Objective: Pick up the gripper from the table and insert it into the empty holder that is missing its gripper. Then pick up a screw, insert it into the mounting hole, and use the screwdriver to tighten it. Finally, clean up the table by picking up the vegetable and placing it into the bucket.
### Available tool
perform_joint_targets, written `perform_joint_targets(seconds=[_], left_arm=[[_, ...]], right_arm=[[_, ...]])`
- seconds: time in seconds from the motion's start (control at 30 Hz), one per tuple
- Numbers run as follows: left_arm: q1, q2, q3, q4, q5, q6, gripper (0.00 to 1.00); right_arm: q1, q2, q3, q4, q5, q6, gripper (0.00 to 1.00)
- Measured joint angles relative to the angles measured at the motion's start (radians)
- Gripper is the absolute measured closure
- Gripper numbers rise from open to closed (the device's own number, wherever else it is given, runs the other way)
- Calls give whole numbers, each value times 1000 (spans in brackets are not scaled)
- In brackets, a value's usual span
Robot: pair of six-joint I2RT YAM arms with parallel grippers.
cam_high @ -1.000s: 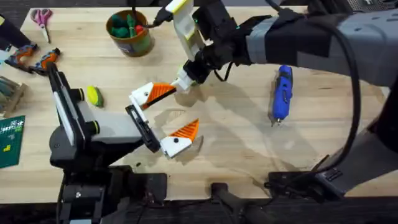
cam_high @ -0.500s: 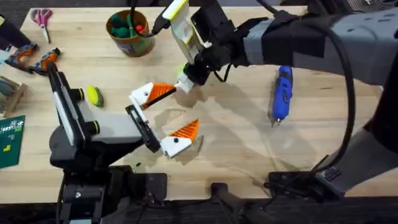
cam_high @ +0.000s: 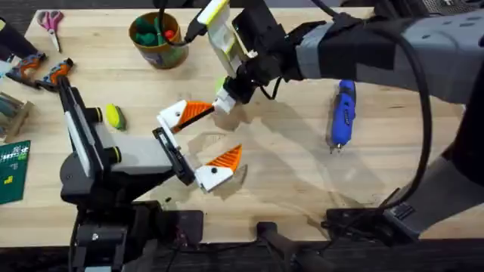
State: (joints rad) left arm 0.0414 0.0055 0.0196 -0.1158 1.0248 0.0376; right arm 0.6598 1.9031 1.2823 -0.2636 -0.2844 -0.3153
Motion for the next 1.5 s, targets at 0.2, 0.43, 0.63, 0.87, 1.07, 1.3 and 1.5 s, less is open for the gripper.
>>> perform_joint_targets(seconds=[0.2,0.43,0.63,0.87,1.07,1.3,1.5], left_arm=[[0,0,0,0,0,0,14],[0,0,0,0,0,0,14],[0,0,0,0,0,0,14],[0,0,0,0,0,0,14],[0,0,0,0,0,0,14],[0,0,0,0,0,0,14],[0,0,0,0,0,0,14]], right_arm=[[0,31,0,9,0,0,12],[6,47,0,26,0,0,13],[8,47,0,41,0,0,27],[8,47,0,41,0,0,93],[8,47,0,41,0,0,239],[8,47,0,46,0,0,309],[8,47,0,46,0,0,440]])
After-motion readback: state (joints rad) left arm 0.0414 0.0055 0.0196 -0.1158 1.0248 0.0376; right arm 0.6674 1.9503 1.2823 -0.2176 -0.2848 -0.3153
